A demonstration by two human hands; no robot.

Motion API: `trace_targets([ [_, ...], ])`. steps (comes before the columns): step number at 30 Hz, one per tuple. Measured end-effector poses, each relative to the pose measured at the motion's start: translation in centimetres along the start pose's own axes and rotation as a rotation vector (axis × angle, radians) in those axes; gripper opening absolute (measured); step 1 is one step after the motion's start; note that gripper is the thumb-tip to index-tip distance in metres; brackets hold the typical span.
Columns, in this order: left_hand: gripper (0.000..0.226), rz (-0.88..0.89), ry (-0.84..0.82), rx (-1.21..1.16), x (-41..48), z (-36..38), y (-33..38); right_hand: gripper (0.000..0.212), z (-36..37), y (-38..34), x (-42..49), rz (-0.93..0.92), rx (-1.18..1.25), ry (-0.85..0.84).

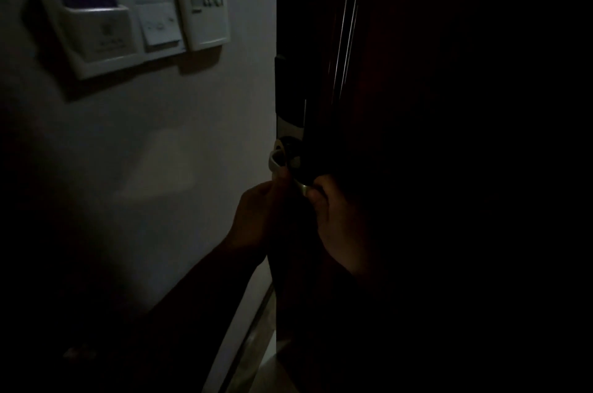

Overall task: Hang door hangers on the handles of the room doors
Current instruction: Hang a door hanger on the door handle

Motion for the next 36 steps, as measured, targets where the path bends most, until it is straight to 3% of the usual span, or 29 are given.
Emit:
trace_targets([
  [4,0.071,0.052,0.058,0.090,-3.4,-3.2,-0.1,0.027,-0.3,-2.8,-2.7,-0.030,0.184,-0.079],
  [8,0.049,0.068,0.122,0.206,-5.8,-5.9,0.2,0.016,0.1,-5.2,-4.9,-0.029,0.271,-0.166],
  [12,0.057,0.042,0.159,0.094,-8.2,-8.3,-0.3,0.013,0.3,-7.1,-7.2,-0.029,0.341,-0.188],
  [17,0.058,0.004,0.176,0.004,-11.0,-10.7,-0.4,0.012,0.2,-9.2,-9.5,-0.034,0.274,-0.246],
  [21,0.071,-0.053,0.144,-0.063,-12.5,-12.1,-0.7,0.019,-0.6,-10.6,-11.1,-0.128,0.155,-0.190],
  [25,0.055,-0.125,0.102,-0.098,-13.7,-13.6,-0.9,0.022,-1.4,-11.8,-12.4,-0.161,0.078,-0.172],
  [28,0.057,-0.163,0.026,-0.128,-14.3,-15.0,-1.6,0.024,-1.7,-13.0,-13.7,-0.194,0.062,-0.132],
  [36,0.052,-0.090,-0.017,-0.160,-16.9,-17.1,-1.9,0.025,-2.7,-15.0,-16.0,-0.191,0.080,-0.082],
])
Point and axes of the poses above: each hand's wrist, its own x-axis towards the middle knuckle, its own z-axis out of the palm, y = z × x, the point moved 5 cm from there along x, towards the middle knuckle, and after that the axes turned 8 degrees about y, right-handed, at the moved point
